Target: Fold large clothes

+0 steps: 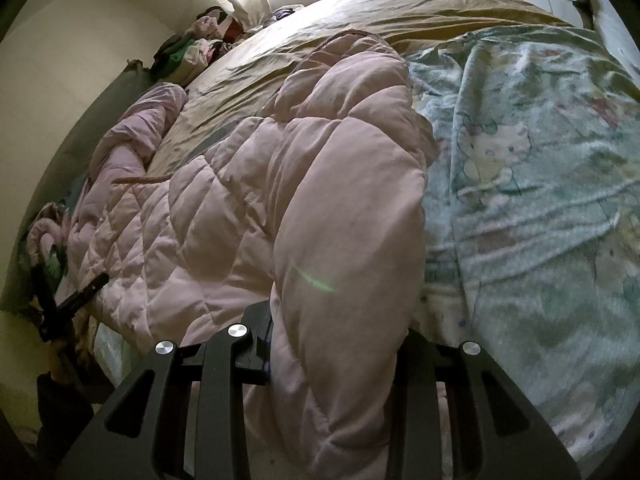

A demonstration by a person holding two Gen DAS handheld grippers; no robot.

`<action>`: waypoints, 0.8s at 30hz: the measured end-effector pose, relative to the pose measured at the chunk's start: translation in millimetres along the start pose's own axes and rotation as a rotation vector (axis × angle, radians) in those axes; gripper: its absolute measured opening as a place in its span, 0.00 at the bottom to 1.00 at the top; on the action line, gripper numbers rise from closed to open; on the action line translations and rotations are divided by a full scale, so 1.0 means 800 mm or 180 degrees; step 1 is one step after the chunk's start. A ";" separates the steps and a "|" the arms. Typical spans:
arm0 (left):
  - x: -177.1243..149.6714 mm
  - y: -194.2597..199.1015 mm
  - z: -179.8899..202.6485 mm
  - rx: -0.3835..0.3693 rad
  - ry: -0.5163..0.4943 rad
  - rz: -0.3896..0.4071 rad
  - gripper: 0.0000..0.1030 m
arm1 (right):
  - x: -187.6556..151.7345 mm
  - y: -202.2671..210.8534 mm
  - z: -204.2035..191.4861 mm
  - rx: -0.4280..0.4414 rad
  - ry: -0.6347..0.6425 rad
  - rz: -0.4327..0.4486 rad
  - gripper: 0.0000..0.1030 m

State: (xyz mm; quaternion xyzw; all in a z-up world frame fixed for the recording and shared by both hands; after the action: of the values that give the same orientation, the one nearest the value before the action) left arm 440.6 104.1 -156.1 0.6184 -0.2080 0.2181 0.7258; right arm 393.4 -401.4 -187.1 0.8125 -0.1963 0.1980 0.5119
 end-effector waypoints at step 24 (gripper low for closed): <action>-0.084 0.064 -0.005 0.0015 0.0035 0.0074 0.19 | -0.059 0.034 -0.008 0.0084 -0.0007 -0.0101 0.29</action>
State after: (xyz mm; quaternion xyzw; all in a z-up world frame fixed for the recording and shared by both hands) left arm 356.0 111.7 -153.8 0.6164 -0.2105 0.2305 0.7229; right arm 338.4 -400.6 -188.8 0.8224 -0.1813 0.1916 0.5040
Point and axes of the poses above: each gripper's, at about its wrist camera, not at the fingertips, and y roughly against the way its jaws point, z to its right, x to its top, the point moved 6 cm from there along -y, roughly the way its jaws point, and after that the axes turned 10 degrees about y, right-handed, at the moved point
